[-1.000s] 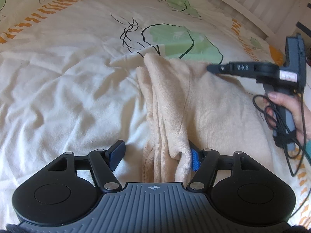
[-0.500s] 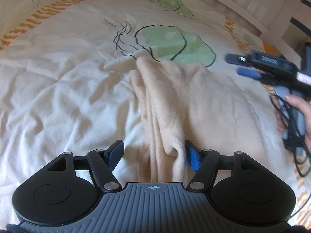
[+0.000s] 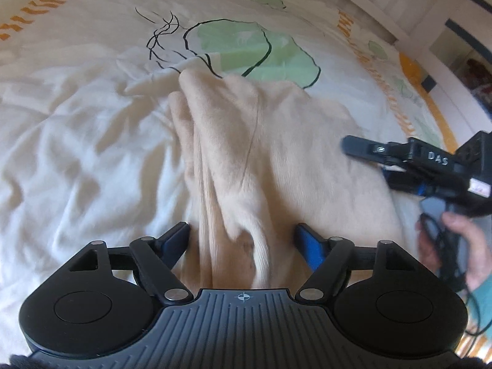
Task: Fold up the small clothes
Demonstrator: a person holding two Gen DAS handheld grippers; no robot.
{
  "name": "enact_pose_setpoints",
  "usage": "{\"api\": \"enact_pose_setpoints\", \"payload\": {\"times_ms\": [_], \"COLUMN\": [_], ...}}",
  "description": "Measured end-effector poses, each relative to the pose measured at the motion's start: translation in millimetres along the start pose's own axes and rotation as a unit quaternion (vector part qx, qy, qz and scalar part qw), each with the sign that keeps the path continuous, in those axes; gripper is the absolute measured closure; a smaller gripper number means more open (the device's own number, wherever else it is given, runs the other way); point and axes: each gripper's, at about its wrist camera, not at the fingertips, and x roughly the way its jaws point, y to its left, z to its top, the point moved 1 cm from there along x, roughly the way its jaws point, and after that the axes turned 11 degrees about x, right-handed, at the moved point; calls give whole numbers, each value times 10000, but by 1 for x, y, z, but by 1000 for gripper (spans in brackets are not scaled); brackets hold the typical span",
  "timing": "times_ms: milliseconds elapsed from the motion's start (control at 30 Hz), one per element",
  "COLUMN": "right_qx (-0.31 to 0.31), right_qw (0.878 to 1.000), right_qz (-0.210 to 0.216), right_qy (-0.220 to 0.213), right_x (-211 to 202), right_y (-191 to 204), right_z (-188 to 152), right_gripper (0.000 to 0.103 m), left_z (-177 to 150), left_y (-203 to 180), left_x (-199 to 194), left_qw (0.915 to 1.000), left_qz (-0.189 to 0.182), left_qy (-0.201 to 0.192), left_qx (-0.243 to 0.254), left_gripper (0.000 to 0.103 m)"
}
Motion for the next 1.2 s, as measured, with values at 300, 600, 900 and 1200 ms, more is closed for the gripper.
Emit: {"api": "enact_pose_setpoints", "payload": {"times_ms": [300,600,900,1200], "right_qx": [-82,74,226,272], "right_qw": [9999,9988,9962,9931], "right_qz": [-138,-427,-831,-1135], "right_qy": [-60,-231,-97,-71], "right_x": [16,-8,-85,-157], "right_y": [7,17,-4,-20], "right_z": [-2,-7,-47,-95], "right_gripper": [53,62,62,56], "left_z": [9,13,-24,-72], "left_y": [8,-6,-71,-128], "left_x": [9,-2,-11,-31], "left_qw": [9986,9977,9928,9869], "left_qz": [-479,-617,-1073,-1403], "left_qy": [-150,98,521,787], "left_qx": [-172,-276,-48,124], "left_gripper": [56,72,72,71]}}
